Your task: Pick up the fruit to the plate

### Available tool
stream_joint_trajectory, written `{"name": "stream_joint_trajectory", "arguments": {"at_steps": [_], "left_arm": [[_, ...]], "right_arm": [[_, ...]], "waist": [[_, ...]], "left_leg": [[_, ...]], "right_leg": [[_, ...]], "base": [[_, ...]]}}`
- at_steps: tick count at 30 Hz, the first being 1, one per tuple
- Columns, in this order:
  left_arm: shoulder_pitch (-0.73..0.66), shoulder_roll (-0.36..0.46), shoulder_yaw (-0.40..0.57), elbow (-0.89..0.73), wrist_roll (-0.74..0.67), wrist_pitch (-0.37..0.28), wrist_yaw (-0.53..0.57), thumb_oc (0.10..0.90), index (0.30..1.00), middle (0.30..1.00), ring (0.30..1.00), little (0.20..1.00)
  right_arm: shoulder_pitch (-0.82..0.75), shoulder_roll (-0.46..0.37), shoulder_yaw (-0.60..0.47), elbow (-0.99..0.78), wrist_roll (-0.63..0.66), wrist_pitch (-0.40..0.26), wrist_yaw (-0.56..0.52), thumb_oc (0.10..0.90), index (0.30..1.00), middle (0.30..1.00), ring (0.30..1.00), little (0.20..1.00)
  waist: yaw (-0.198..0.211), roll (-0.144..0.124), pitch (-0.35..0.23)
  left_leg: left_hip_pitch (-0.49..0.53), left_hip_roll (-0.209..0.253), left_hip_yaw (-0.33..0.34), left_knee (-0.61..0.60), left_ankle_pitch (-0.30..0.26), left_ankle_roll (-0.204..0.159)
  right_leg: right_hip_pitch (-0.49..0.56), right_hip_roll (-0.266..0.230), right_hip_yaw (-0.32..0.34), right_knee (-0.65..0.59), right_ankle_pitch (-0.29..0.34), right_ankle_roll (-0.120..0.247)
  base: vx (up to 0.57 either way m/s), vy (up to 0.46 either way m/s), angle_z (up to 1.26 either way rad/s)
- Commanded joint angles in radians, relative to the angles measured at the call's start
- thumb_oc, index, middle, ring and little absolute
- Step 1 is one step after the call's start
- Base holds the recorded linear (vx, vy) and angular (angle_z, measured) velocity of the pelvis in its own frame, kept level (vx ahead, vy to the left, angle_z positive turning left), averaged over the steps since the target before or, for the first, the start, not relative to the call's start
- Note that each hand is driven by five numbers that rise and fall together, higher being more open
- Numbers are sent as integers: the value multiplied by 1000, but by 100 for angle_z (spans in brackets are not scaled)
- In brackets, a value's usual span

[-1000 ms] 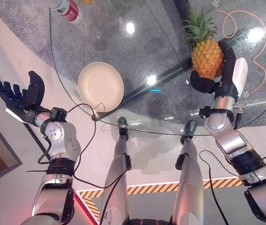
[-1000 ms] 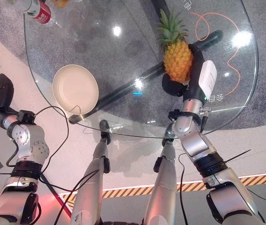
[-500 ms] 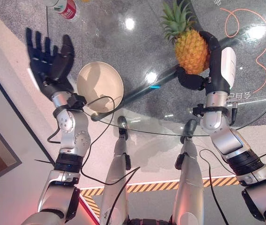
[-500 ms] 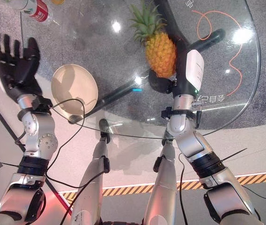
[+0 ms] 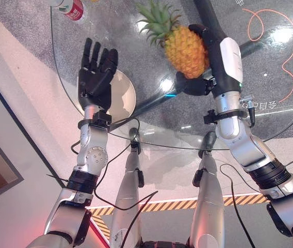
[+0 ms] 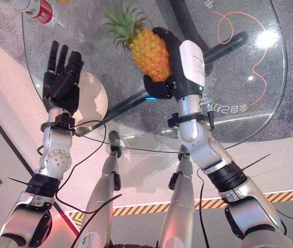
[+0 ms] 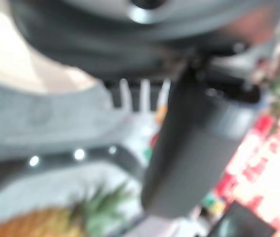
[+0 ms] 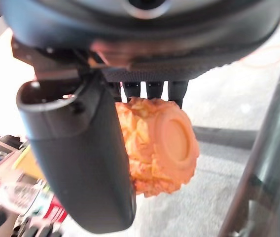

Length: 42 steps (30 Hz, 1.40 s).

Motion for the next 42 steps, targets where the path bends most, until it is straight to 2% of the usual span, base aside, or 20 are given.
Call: {"name": "stream_joint_trajectory", "arguments": {"at_steps": [1,16,24,34,42], "left_arm": [[-82,29,-9,-146,-70,-29,-99,800,900,900,900,900],[-107,10,-66,-176,-198,30,-194,800,900,900,900,900],[-118,10,-88,-188,-182,19,-149,800,900,900,900,900],[-123,11,-93,-196,-161,-35,-116,800,900,900,900,900],[-121,8,-77,-219,-133,-129,-88,800,900,900,900,900]], "right_arm": [[-162,-34,2,-208,-35,-144,-9,100,300,300,300,200],[-222,-31,100,-263,4,-130,77,100,300,300,300,200],[-251,-26,140,-286,20,-118,102,100,300,300,300,200],[-270,-24,172,-294,30,-102,115,100,300,300,300,200],[-269,-26,183,-294,27,-108,131,100,300,300,300,200]], "waist": [[3,-5,-17],[6,-4,-17],[10,-7,-17],[15,-7,-17],[19,-8,-17]], "left_leg": [[37,13,1,-3,-25,-8],[39,8,2,-8,-23,-7],[33,7,-3,-7,-22,-6],[29,3,-6,-7,-19,-5],[25,1,-11,-3,-19,-5]], "right_leg": [[22,-4,-47,-20,82,17],[30,-11,-53,-32,88,17],[32,-10,-55,-37,89,16],[31,-9,-59,-36,88,13],[32,-10,-61,-35,87,11]], "base": [[0,0,0],[0,0,0],[0,0,0],[0,0,0],[0,0,0]]}}
